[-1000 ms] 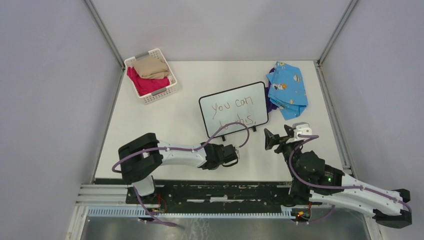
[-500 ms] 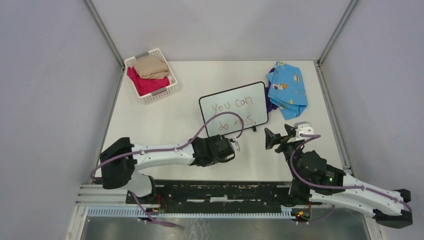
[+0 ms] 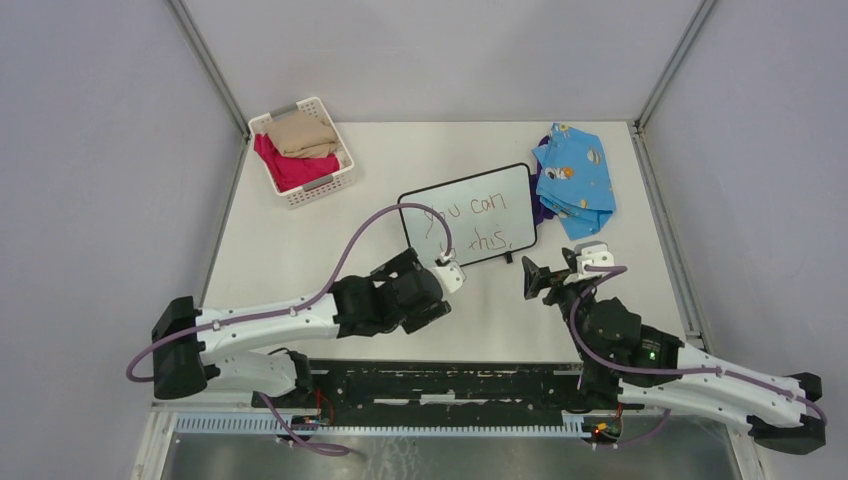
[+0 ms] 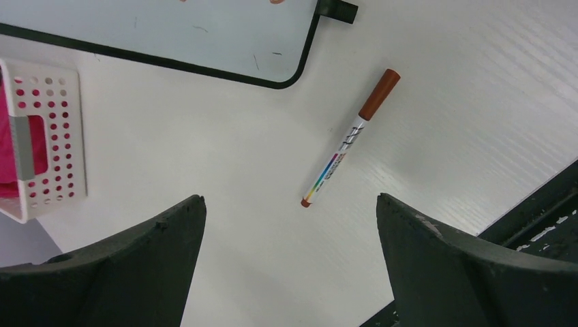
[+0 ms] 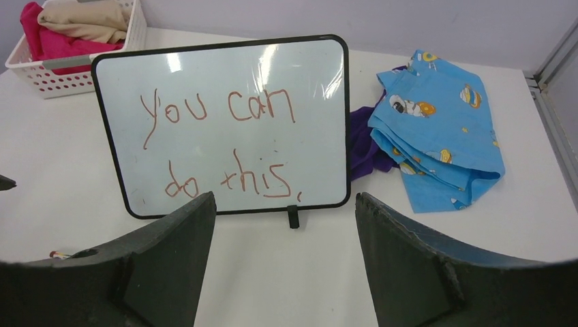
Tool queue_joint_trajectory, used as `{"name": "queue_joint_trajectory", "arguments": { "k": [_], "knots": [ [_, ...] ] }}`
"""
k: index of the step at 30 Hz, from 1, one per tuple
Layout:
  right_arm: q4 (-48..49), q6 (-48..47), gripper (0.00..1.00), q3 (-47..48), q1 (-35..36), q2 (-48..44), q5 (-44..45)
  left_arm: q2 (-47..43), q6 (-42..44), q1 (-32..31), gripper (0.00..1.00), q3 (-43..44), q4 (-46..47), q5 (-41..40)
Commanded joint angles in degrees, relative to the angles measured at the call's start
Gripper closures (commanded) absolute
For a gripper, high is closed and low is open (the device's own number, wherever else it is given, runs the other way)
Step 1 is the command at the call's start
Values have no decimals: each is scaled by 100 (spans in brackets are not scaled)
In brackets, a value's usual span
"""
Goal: Write a sentence on the whiteboard
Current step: Adjust the whiteboard marker at the center of the board.
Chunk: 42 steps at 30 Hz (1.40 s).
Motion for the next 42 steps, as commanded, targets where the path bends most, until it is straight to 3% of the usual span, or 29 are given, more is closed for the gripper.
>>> {"name": "queue_joint_trajectory", "arguments": {
  "k": [1,12,23,27,36,42],
  "knots": [
    [291,-124,20,274,14,243,-65,-318,-857,-40,0,-553,838,80],
    [366,-216,20,339,11,486,-133,245,-1305,-11,0,-486,979,54],
    [394,-128,20,249,15,504,-119,43,-1978,83,0,-350,1057,-480],
    [312,21,20,189,13,484,-144,94,-2095,205,0,-548,1140,-138],
    [243,50,19,100,8,375,-79,1097,-2055,390,4,-458,1241,899],
    [256,20,19,39,14,351,-23,1518,-1641,401,8,-169,1372,1028]
  ]
}}
